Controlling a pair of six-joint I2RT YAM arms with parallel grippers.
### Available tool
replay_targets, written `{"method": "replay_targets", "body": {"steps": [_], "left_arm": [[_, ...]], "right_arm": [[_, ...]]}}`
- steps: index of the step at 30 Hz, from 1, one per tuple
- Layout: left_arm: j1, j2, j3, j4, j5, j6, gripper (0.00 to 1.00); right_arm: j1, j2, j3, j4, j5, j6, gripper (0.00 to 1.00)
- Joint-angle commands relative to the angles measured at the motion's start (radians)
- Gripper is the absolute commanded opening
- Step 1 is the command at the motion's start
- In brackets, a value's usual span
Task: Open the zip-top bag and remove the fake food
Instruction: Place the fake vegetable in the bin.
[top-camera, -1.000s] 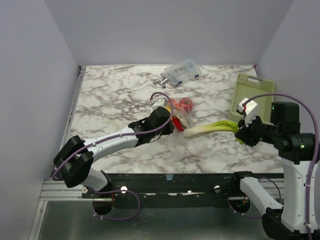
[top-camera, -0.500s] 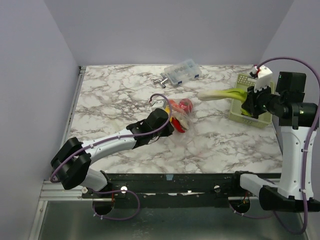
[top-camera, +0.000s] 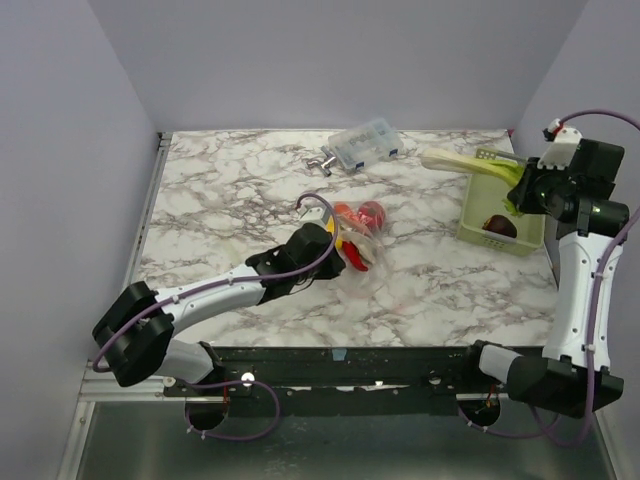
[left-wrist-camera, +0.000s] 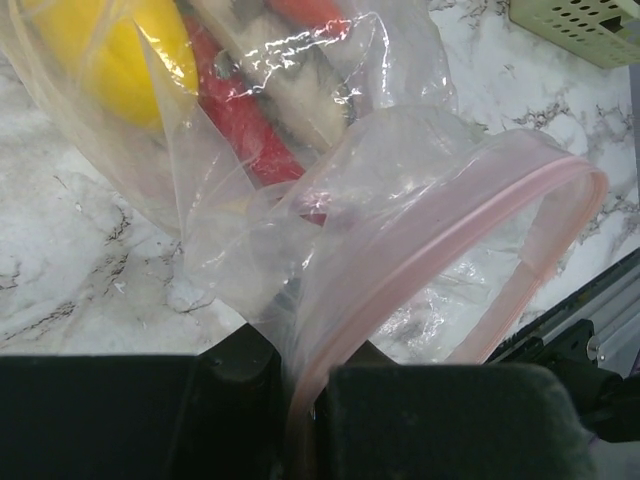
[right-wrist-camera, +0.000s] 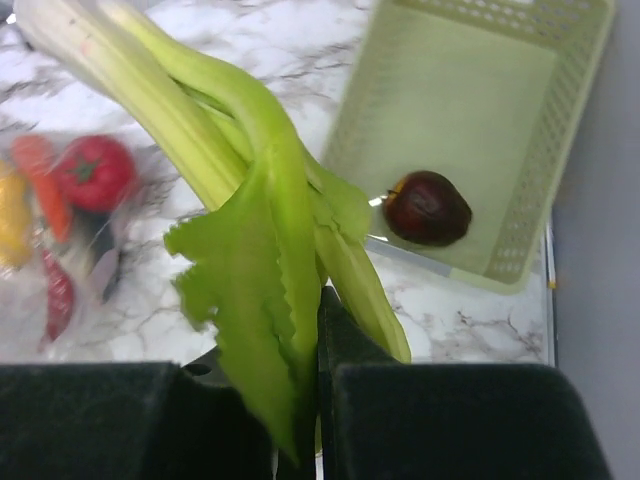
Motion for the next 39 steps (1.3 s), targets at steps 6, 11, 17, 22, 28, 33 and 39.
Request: {"method": "replay_targets", "body": {"steps": [6, 11, 17, 22, 28, 33, 39], "left_arm": [[0.005, -0.105, -0.044, 0.043, 0.027, 0.064, 0.0], [0.005, -0.118, -0.052, 0.045, 0.027, 0.08, 0.0], [0.005, -0.108, -0.06, 0.048, 0.042, 0.088, 0.0], [0.004, -0.105, -0.069, 0.048, 0.053, 0.08, 0.0], [0.005, -0.093, -0.063, 0.074, 0.065, 0.076, 0.0], [0.004, -0.081, -0.058, 0.077, 0.067, 0.076, 0.0], [0.005, -0.091, -0.071, 0.079, 0.061, 0.062, 0.0]], "right_arm": [[-0.353, 0.053, -0.187, 0.253, -0.139, 0.073, 0.0], [-0.353, 0.064, -0.26, 0.329, -0.108, 0.03, 0.0], [-0.353, 0.088, -0.275, 0.368, -0.1, 0.031, 0.0], [-0.353, 0.098, -0.273, 0.414, -0.107, 0.05, 0.0], [-0.353, 0.167, -0.262, 0.45, -0.151, 0.056, 0.0], [-0.354, 0.229, -0.262, 0.483, -0.192, 0.038, 0.0], [-0.352, 0.283, -0.286, 0.535, -0.178, 0.041, 0.01]]}}
